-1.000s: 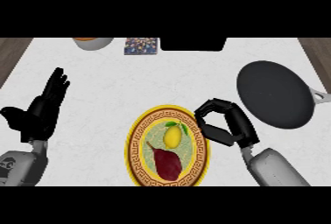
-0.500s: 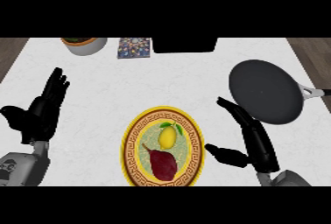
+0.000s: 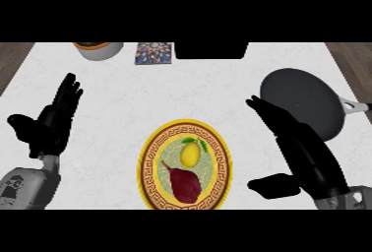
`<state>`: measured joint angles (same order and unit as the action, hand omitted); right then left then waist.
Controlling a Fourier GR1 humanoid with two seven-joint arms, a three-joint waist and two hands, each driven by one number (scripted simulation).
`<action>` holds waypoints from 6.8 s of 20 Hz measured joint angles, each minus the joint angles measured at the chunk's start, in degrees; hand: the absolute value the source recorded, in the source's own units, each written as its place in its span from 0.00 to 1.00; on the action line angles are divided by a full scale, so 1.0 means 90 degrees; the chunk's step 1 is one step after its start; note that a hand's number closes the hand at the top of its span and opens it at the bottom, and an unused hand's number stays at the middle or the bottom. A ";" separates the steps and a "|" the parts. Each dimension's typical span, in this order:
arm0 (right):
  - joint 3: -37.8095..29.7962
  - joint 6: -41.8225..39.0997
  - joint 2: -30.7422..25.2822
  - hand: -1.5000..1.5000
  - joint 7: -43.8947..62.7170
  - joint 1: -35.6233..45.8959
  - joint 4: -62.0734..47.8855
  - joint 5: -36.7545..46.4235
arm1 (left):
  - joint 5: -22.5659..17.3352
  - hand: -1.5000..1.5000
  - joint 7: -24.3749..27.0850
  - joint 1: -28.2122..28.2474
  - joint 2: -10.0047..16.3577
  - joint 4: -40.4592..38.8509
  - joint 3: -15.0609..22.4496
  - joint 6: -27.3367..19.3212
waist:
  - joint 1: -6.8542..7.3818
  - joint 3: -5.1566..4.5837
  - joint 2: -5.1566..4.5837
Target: Pick the lemon from the plate and place it in the pan
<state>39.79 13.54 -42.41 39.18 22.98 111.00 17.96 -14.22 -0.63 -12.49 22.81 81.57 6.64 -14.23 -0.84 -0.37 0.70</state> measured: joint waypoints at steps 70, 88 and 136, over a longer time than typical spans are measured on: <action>-0.0174 -0.3601 0.4663 0.00 0.1640 0.1721 -0.4899 0.1873 | 0.0980 0.50 -0.0354 -0.0111 -0.0854 0.0133 -0.0879 0.0809 | 0.0136 0.0040 -0.0075; 0.0156 -0.3488 0.4523 1.00 0.0792 0.1919 -0.6005 0.1670 | 0.1292 0.50 -0.0403 -0.0032 -0.1151 0.0353 -0.0940 0.0816 | 0.0149 0.0003 -0.0002; -0.4064 -0.0691 0.1189 1.00 -0.3326 -0.0789 -0.2122 0.0376 | 0.1400 0.50 -0.0514 -0.0099 -0.1220 0.0365 -0.1168 0.1029 | 0.0168 0.0049 -0.0113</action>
<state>3.21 7.32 -31.71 9.25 15.88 91.91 21.34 -1.62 -5.25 -13.38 11.82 84.85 -3.87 -4.98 0.68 0.06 -0.32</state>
